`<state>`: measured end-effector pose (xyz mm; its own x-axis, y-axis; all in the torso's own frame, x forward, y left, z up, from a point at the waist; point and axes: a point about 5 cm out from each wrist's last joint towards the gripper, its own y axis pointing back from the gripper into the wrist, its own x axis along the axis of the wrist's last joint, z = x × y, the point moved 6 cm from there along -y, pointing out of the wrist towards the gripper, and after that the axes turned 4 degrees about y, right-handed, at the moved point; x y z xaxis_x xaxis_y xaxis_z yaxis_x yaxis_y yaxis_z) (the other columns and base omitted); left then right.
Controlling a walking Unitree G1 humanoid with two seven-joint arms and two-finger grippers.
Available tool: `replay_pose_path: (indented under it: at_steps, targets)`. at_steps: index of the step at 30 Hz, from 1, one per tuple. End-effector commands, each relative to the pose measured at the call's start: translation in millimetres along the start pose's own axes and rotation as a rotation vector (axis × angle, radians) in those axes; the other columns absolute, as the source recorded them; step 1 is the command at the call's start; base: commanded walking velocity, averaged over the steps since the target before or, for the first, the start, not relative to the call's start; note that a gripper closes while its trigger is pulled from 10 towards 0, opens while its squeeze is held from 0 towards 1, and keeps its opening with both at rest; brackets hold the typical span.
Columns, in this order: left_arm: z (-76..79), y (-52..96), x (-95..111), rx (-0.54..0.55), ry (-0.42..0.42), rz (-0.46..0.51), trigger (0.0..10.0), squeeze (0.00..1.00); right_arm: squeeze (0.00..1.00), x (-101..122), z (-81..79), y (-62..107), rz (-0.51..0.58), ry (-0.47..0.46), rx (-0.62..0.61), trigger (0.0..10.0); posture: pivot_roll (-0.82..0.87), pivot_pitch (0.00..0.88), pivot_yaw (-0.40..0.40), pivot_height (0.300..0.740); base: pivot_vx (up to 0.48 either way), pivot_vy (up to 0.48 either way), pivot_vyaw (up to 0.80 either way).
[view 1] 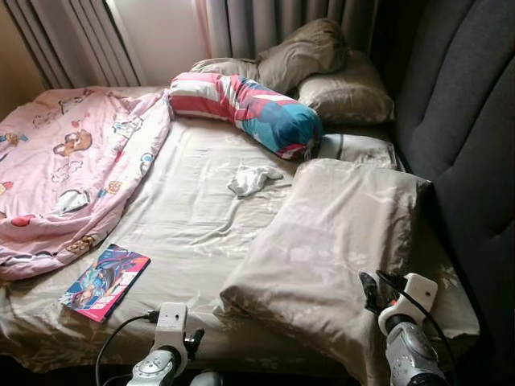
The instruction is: Clean up the room
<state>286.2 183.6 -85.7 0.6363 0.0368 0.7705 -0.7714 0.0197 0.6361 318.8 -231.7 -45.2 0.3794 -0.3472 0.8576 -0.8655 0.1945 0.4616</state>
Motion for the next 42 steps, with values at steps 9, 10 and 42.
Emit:
replay_pose_path:
  at_steps: [9,10,42]
  targets:
    - [-6.7,2.1,-6,0.012,-0.022,-0.021,10.0,0.0,0.0,-50,-18.5,12.3,-0.222,-0.003,0.138,10.0,-0.09,0.065,0.076,0.645,0.0,0.0,0.0]
    - [-6.9,2.2,-6,0.012,-0.022,-0.02,10.0,0.0,0.0,-53,-18.9,13.6,-0.232,-0.007,0.142,10.0,-0.08,0.066,0.077,0.645,0.0,0.0,0.0]
    - [-16.5,4.2,-6,0.0,-0.092,-0.03,10.0,0.0,0.0,-108,-23.1,39.2,-0.415,0.009,0.138,0.0,-0.06,0.095,0.122,0.645,0.0,0.0,0.0]
